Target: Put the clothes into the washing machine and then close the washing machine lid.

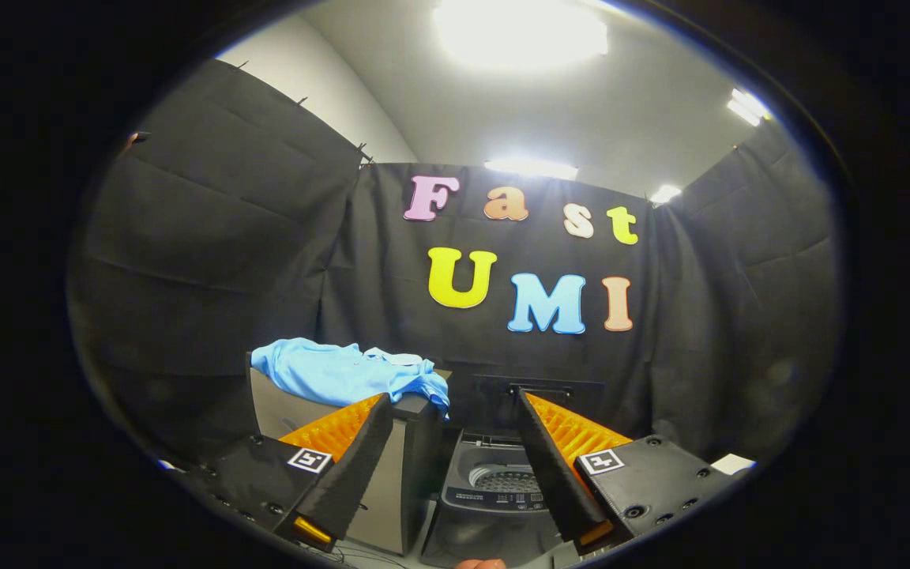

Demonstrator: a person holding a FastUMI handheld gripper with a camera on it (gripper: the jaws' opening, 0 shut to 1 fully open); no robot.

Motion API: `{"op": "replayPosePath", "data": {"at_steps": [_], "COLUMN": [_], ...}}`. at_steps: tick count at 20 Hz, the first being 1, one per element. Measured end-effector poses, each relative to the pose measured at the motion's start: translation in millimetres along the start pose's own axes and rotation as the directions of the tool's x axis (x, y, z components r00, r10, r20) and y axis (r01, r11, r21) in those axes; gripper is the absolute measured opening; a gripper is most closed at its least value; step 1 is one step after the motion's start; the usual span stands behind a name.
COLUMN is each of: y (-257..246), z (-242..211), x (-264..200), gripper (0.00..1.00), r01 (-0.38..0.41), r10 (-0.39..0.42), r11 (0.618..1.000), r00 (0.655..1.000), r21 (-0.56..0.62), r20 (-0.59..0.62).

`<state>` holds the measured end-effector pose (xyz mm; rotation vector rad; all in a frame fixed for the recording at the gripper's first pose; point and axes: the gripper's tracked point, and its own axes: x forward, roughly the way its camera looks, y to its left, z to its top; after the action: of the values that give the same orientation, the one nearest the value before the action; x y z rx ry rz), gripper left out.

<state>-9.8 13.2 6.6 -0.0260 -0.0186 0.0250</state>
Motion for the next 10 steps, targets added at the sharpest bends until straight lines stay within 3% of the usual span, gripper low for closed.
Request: {"op": "replayPosePath", "data": {"at_steps": [10], "y": [-0.7], "z": [4.8], "x": [3.8], "gripper": [0.98], "r01": [0.005], "r10": [-0.005], "r11": [1.0], "r00": [1.0], "r21": [0.01], "r20": [-0.004]}}
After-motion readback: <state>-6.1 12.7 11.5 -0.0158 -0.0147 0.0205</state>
